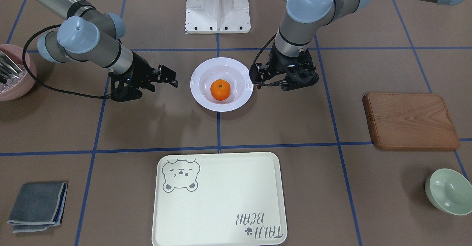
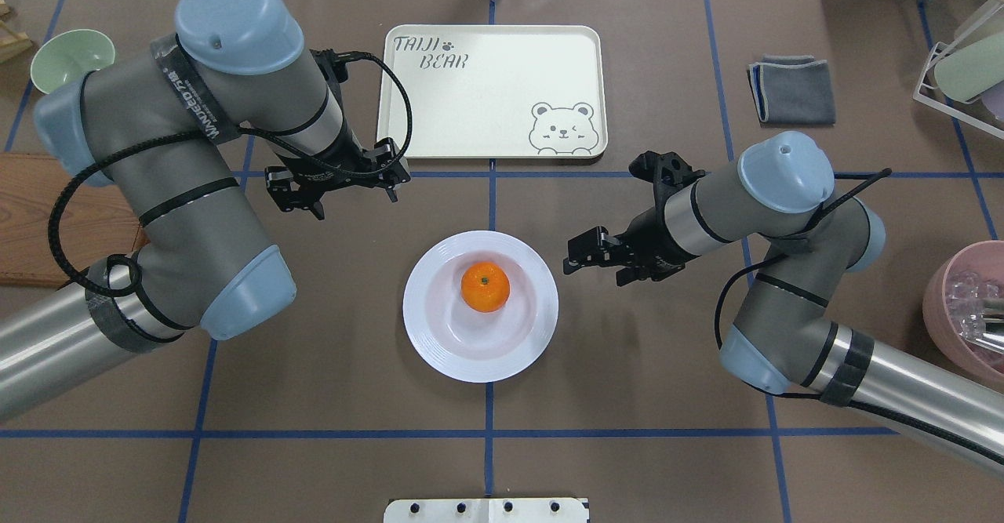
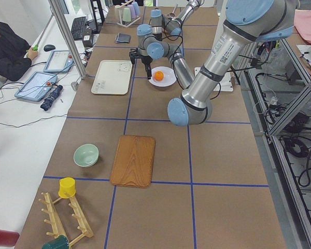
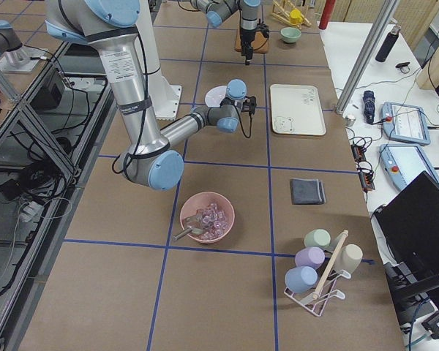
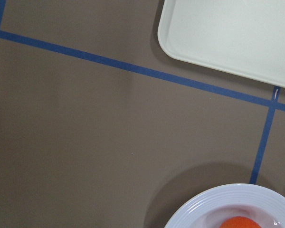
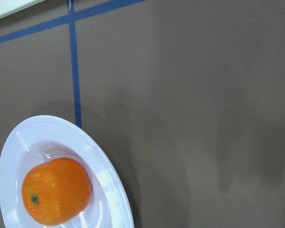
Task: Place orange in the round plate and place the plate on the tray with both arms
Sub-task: 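Move the right gripper to the plate rim while the left arm lifts away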
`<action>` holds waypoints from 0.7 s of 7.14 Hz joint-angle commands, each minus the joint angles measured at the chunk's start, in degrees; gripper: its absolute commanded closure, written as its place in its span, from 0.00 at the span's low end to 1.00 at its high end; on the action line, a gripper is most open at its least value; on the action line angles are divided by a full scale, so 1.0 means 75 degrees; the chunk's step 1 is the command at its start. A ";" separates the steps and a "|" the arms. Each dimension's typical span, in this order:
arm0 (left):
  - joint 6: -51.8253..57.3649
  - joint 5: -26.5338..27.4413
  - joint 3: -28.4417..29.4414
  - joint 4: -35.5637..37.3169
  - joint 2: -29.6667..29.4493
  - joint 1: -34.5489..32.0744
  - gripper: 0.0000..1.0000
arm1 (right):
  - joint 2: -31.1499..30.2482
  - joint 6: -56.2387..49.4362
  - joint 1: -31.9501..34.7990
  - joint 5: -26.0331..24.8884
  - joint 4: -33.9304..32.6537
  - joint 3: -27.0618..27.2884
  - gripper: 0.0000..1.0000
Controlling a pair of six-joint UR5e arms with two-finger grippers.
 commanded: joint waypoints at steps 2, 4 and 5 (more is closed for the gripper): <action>0.0207 0.0013 -0.0007 -0.0008 0.0037 0.0004 0.02 | 0.0107 0.0192 -0.0515 -0.0703 0.0980 -0.0241 0.00; 0.0207 0.0001 -0.0007 -0.0020 0.0106 0.0004 0.02 | 0.0107 0.0192 -0.0738 -0.1009 0.1158 -0.0335 0.00; 0.0207 0.0001 0.0016 -0.0020 0.0118 0.0004 0.02 | 0.0142 0.0192 -0.0809 -0.1114 0.1263 -0.0370 0.00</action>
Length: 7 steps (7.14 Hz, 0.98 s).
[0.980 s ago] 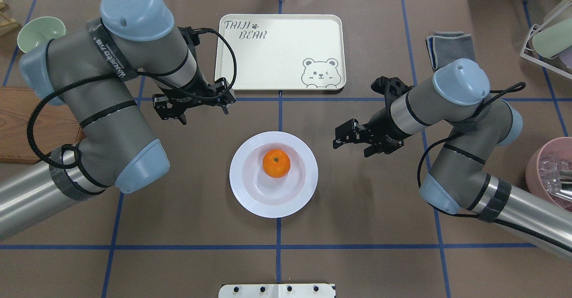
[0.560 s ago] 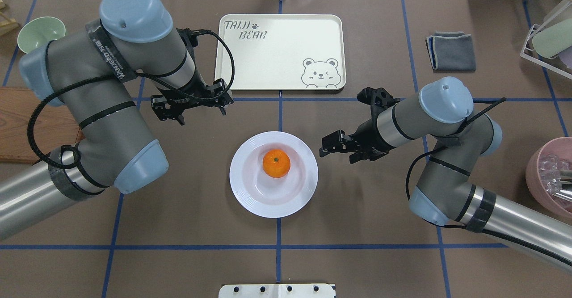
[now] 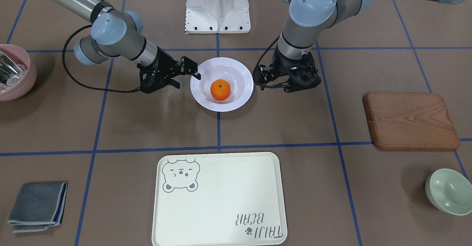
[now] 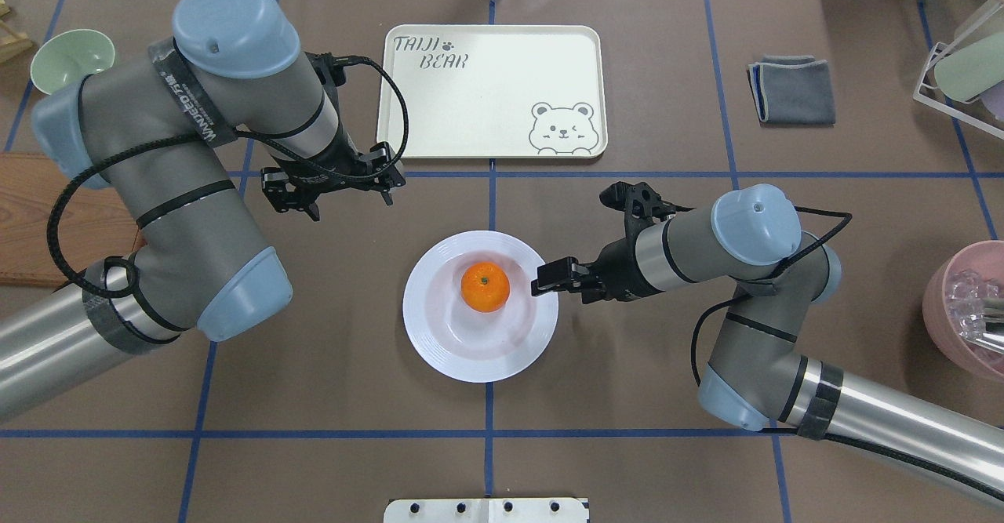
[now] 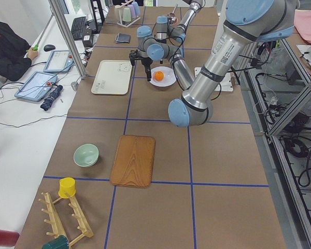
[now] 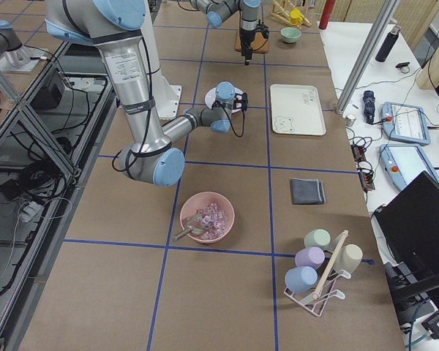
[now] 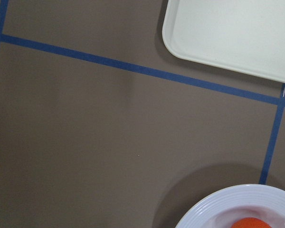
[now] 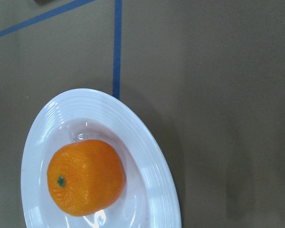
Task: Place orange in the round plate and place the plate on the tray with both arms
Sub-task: 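Move the right gripper to the plate rim while the left arm lifts away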
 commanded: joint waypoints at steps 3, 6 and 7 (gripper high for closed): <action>0.0013 -0.0001 -0.0011 -0.0040 0.0087 0.0000 0.02 | 0.0352 0.0002 -0.0297 -0.0325 0.0132 -0.0336 0.00; 0.0013 -0.0001 -0.0011 -0.0028 0.0087 -0.0011 0.02 | 0.0459 0.0002 -0.0298 -0.0326 0.0121 -0.0491 0.00; 0.0013 -0.0001 -0.0011 -0.0028 0.0087 0.0000 0.02 | 0.0460 0.0002 -0.0298 -0.0326 0.0132 -0.0526 0.00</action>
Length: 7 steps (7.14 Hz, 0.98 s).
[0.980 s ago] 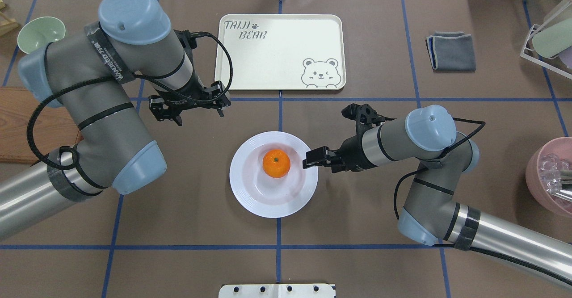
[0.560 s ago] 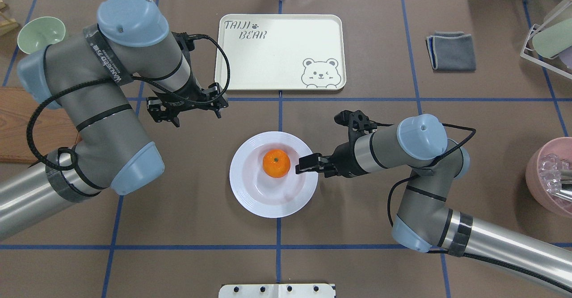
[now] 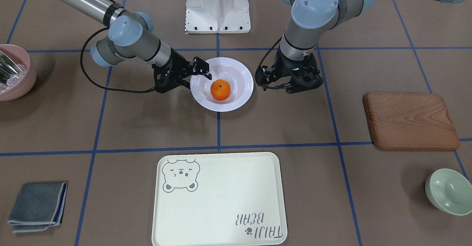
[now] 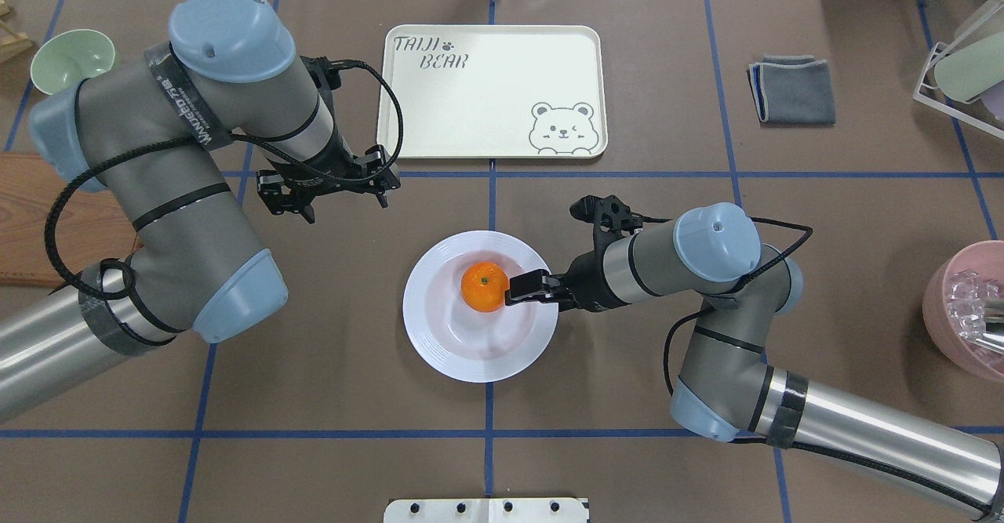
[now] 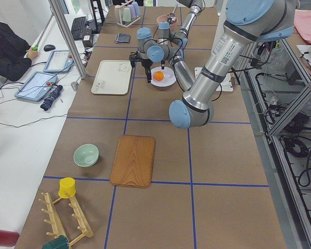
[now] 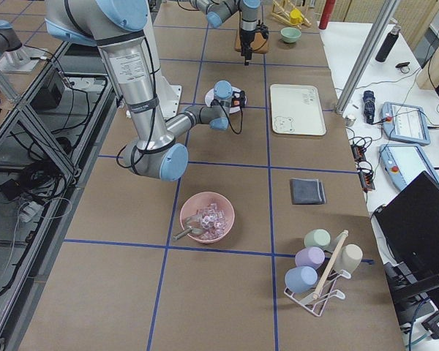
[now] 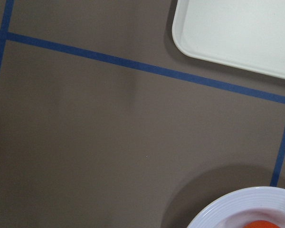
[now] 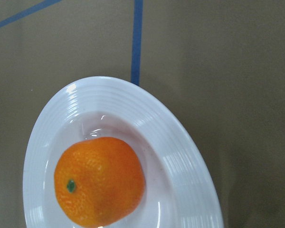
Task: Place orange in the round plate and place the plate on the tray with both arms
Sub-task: 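Move the right gripper to the plate rim while the left arm lifts away, then grip the white plate rim with the right gripper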
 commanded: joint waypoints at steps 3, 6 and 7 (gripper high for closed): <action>0.0000 0.0000 0.0011 0.0001 0.0000 0.0003 0.02 | 0.0163 0.0012 -0.0014 -0.0013 -0.0006 -0.0151 0.00; 0.0000 0.0000 -0.0013 0.0001 0.0000 -0.0009 0.02 | 0.0269 0.0012 -0.0026 -0.0013 -0.0005 -0.0316 0.00; 0.0000 0.0000 -0.0001 0.0012 0.0000 -0.0009 0.02 | 0.0269 0.0012 -0.0026 -0.0001 0.0006 -0.0316 0.00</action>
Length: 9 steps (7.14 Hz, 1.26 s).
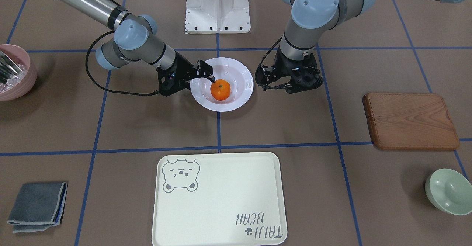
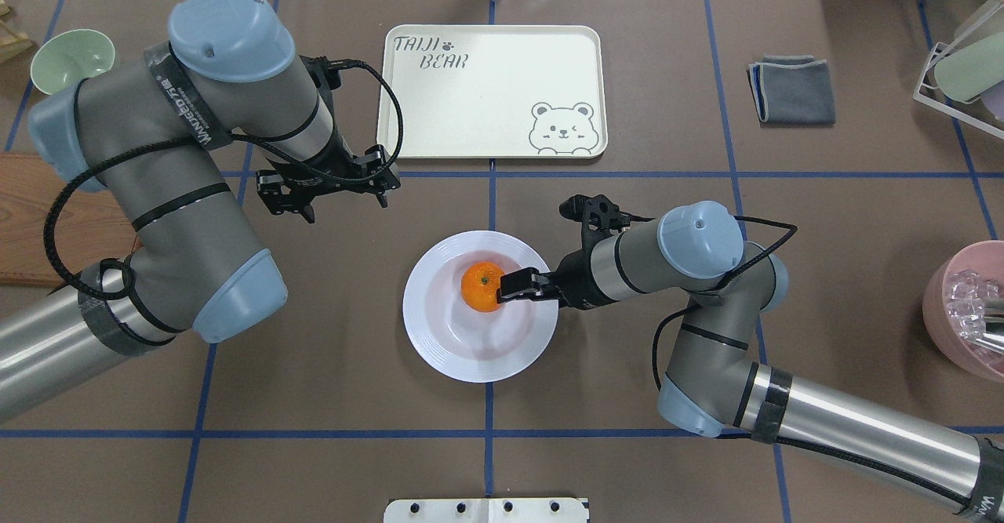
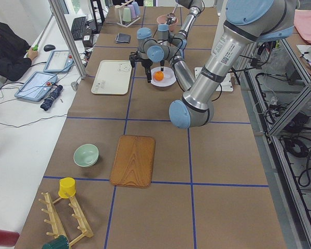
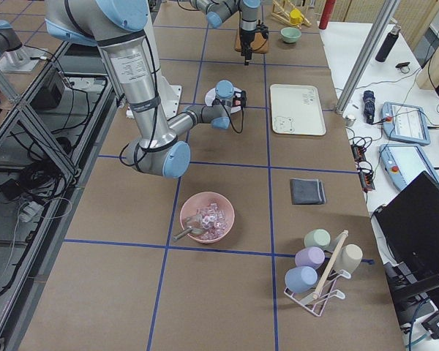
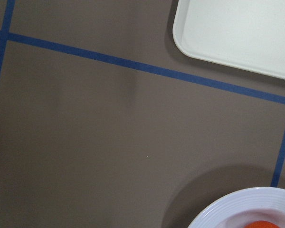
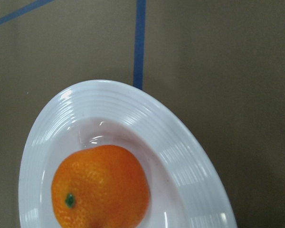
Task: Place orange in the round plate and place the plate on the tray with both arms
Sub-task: 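Grip the white plate rim with the right gripper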
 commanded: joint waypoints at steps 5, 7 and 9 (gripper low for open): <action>0.0000 0.0012 0.0007 0.0006 0.0000 0.0006 0.02 | 0.0091 -0.0010 -0.0005 -0.0005 -0.0005 -0.0067 0.02; 0.0000 0.0012 0.0018 -0.0005 0.0000 0.0018 0.02 | 0.0196 -0.0010 -0.0005 -0.0005 0.0007 -0.0056 0.18; 0.0000 0.0012 0.0019 -0.0005 0.0000 0.0006 0.02 | 0.0209 -0.0011 0.0007 -0.0005 0.0041 -0.0056 0.47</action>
